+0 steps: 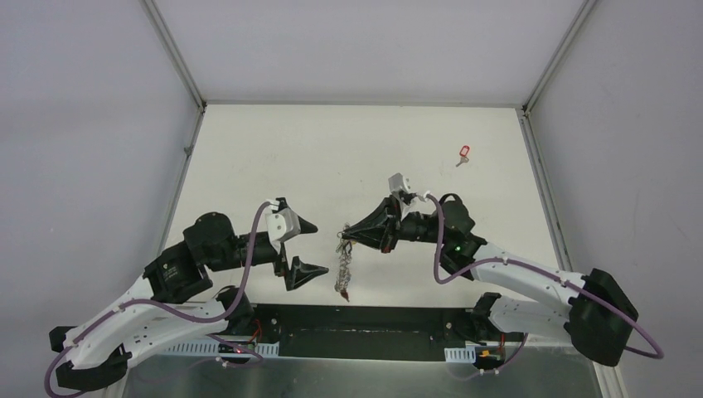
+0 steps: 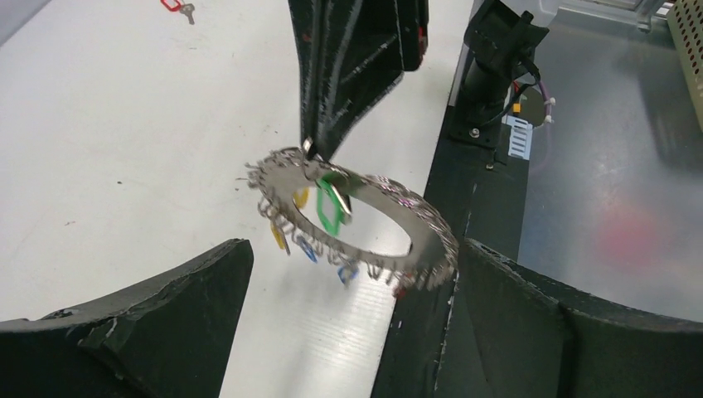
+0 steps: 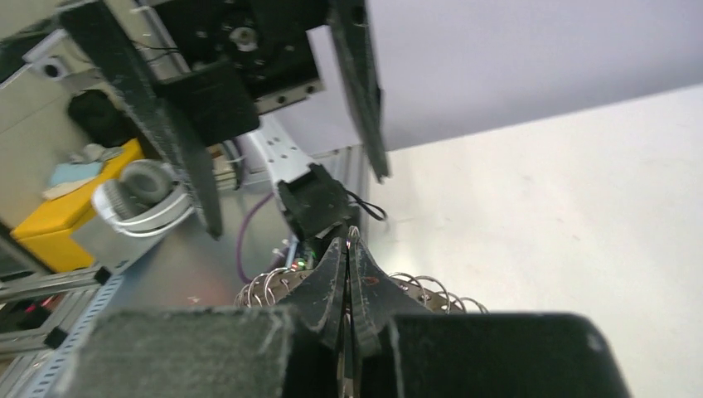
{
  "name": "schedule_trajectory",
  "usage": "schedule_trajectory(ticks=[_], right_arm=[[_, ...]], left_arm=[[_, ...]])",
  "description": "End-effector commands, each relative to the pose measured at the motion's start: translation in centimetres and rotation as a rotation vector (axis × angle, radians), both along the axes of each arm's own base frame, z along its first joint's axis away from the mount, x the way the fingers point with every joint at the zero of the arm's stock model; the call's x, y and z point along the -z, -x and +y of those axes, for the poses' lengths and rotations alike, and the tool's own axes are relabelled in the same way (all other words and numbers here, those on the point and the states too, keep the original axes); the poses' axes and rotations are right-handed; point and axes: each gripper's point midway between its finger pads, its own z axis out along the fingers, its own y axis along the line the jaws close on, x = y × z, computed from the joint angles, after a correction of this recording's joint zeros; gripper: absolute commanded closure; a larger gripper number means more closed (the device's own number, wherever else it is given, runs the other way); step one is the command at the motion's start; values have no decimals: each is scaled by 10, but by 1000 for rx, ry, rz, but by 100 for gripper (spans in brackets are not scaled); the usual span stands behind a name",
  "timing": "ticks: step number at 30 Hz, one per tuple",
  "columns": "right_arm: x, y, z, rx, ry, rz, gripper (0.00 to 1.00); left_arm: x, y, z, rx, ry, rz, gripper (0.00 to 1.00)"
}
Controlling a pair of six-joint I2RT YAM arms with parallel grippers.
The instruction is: Put the keys on the keyring
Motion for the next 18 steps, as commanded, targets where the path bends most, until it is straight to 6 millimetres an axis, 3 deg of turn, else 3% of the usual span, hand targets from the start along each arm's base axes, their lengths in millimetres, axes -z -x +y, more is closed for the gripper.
schedule_trajectory(ticks=[1,10,18], right_arm=[[5,-32,-22,190,66,-17,100],[34,-40,-73,308,246,-18,100],[69,-46,-101,400,451,12,100]], left_arm=[[-18,0,-1,-8,38,8,1],[-2,-8,-14,-29,-6,101,1],[9,-15,-21,-50,-38,127,1]])
